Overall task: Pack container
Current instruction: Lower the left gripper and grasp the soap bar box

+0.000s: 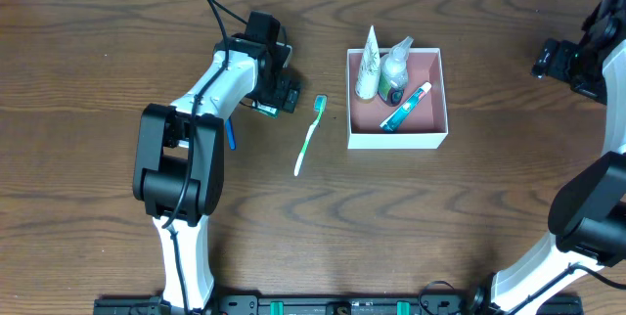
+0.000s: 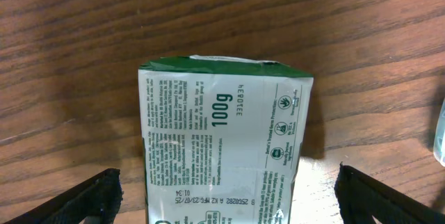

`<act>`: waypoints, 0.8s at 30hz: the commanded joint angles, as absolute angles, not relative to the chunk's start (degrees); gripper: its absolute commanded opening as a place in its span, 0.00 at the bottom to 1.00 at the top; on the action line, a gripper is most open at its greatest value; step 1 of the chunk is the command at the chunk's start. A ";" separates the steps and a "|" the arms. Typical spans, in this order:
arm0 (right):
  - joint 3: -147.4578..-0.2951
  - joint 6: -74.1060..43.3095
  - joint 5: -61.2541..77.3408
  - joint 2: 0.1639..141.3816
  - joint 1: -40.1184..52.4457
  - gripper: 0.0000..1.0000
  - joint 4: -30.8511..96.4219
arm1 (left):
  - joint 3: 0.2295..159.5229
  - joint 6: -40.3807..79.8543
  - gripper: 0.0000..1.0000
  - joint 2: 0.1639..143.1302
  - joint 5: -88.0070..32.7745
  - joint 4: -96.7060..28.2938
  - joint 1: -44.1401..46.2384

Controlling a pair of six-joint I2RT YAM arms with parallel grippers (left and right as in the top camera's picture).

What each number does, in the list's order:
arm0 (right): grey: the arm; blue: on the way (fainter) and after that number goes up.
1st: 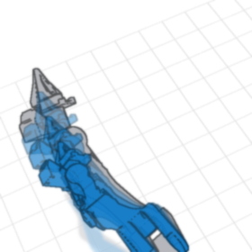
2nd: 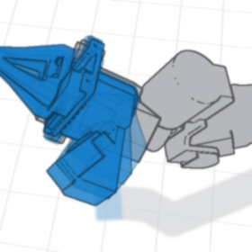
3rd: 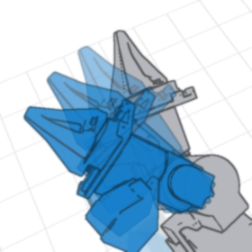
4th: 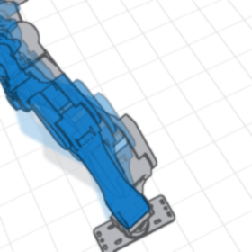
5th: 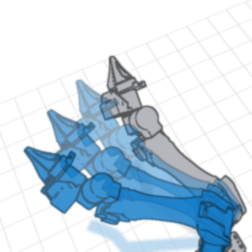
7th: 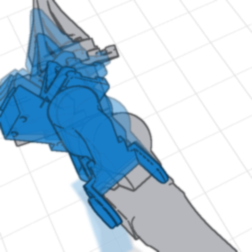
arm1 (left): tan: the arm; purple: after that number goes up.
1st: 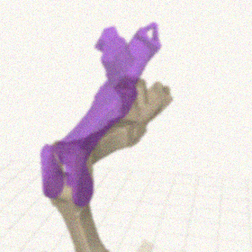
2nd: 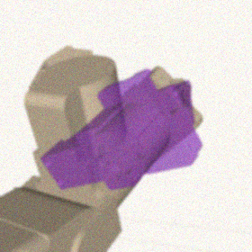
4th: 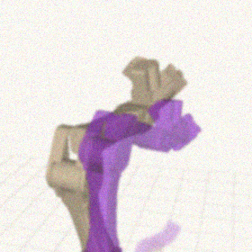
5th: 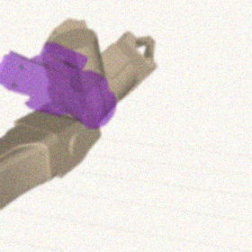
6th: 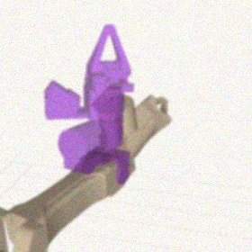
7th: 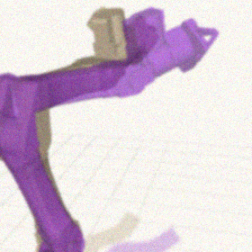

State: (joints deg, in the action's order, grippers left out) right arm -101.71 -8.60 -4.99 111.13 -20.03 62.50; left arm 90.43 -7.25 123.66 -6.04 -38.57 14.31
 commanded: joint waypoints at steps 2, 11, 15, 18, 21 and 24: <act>-101.45 -9.39 -5.78 111.68 -20.36 0.99 62.54 | 90.04 -6.35 0.98 124.31 -6.52 -38.96 14.22; -101.45 -9.39 -5.78 111.68 -20.34 0.99 62.54 | 90.04 -6.37 0.98 124.33 -5.45 -39.55 14.22; -101.45 -9.39 -5.78 111.68 -20.36 0.99 62.54 | 90.04 -6.39 0.95 124.31 -4.84 -40.01 14.22; -101.45 -9.39 -5.78 111.68 -20.36 0.99 62.54 | 89.93 -6.37 0.77 124.31 -4.86 -39.99 14.24; -101.45 -9.39 -5.78 111.68 -20.36 0.99 62.54 | 89.93 -6.37 0.76 124.31 -4.89 -39.99 14.22; -101.45 -9.39 -5.78 111.68 -20.36 0.99 62.54 | 89.93 -6.37 0.68 124.31 -4.89 -39.99 14.24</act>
